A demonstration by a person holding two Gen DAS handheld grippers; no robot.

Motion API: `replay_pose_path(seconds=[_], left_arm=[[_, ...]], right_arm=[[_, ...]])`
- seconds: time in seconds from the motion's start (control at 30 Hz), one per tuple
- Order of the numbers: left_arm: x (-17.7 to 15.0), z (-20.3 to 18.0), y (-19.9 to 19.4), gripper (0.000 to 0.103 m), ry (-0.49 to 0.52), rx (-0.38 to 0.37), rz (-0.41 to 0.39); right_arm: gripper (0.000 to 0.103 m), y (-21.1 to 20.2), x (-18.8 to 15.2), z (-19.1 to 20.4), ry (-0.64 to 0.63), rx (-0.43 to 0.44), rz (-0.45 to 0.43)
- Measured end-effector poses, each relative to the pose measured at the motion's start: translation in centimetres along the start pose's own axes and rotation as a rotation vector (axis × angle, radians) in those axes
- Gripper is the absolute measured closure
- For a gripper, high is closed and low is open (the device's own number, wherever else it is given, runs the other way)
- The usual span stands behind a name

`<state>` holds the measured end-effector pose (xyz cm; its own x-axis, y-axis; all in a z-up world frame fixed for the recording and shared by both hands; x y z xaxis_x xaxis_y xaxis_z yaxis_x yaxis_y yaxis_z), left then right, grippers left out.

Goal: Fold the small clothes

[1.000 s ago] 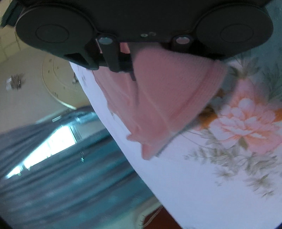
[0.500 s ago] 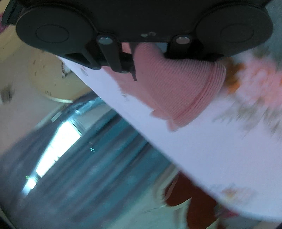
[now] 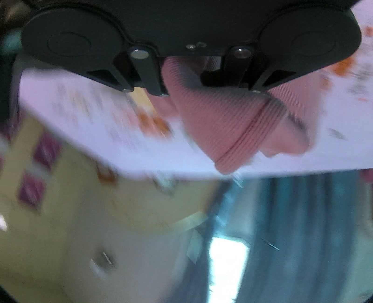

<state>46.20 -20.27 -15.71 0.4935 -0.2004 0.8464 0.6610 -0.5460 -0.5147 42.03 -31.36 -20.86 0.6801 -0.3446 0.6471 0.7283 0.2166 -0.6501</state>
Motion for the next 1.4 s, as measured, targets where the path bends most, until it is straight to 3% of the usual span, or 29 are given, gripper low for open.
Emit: replay_pose_path(seconds=[0.1, 0.37, 0.4, 0.43, 0.47, 0.63, 0.73, 0.87, 0.97, 1.03, 1.07, 1.17, 1.23, 1.3, 1.37, 1.4], left_arm=[[-3.6, -3.4, 2.3, 0.082, 0.118, 0.006, 0.096], [-5.6, -4.4, -2.1, 0.058, 0.203, -0.022, 0.107], [-5.6, -4.3, -2.8, 0.057, 0.207, -0.026, 0.103], [-5.6, -4.6, -3.3, 0.056, 0.207, -0.029, 0.098], [-5.5, -4.2, -4.2, 0.055, 0.199, -0.023, 0.089], [-4.4, 0.2, -6.8, 0.052, 0.097, 0.098, 0.044], [-4.2, 3.6, -7.0, 0.052, 0.027, 0.175, 0.050], [-3.9, 6.1, -7.0, 0.052, -0.031, 0.224, 0.044], [-3.7, 6.9, -6.8, 0.052, -0.073, 0.239, 0.039], [-3.7, 7.0, -7.2, 0.052, -0.086, 0.242, 0.032], [-3.6, 7.0, -7.1, 0.052, -0.086, 0.242, 0.032], [-3.6, 7.1, -7.0, 0.052, -0.082, 0.241, 0.034], [-3.6, 7.2, -6.7, 0.052, -0.082, 0.239, 0.036], [-3.5, 7.3, -6.0, 0.052, -0.080, 0.240, 0.039], [-3.2, 7.3, -5.5, 0.052, -0.083, 0.241, 0.038], [-3.1, 7.4, -5.2, 0.052, -0.085, 0.240, 0.037]], right_arm=[[0.088, -0.8, 0.1, -3.1, 0.040, -0.019, 0.006], [0.086, -1.8, 2.9, -4.2, 0.089, 0.060, -0.039], [0.064, -1.8, 3.3, -4.0, 0.094, 0.071, -0.046], [0.032, -1.7, 3.7, -3.7, 0.097, 0.080, -0.053], [0.026, -1.7, 4.1, -3.3, 0.087, 0.093, -0.065], [0.026, 0.5, 4.4, -0.1, 0.000, 0.209, 0.015], [0.026, 2.6, 3.6, 1.1, -0.076, 0.187, 0.082], [0.026, 3.5, 3.1, 1.4, -0.091, 0.206, 0.115], [0.025, 2.8, 2.8, 1.7, -0.079, 0.306, 0.143], [0.009, 2.7, 2.3, 1.5, -0.098, 0.320, 0.159], [0.009, 2.9, 2.2, 1.6, -0.123, 0.306, 0.161], [0.011, 3.7, 2.3, 1.7, -0.166, 0.261, 0.144], [0.036, 4.6, 2.4, 2.0, -0.167, 0.269, 0.151], [0.044, 5.4, 2.5, 2.2, -0.165, 0.266, 0.159], [0.067, 5.8, 2.7, 2.0, -0.138, 0.276, 0.167], [0.085, 5.7, 2.9, 1.8, -0.121, 0.271, 0.160]])
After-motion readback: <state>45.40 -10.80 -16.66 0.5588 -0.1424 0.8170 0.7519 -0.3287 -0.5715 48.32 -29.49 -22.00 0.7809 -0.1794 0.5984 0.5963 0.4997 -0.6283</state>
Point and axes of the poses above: each gripper's, at about its wrist camera, not at the fingertips, and y roughly the way its jaws point, z to its left, x to its top, the point moved 7 cm from there along y, roughly the way its jaws point, and after that the axes turned 4 degrees about y, right-handed, at the moved point
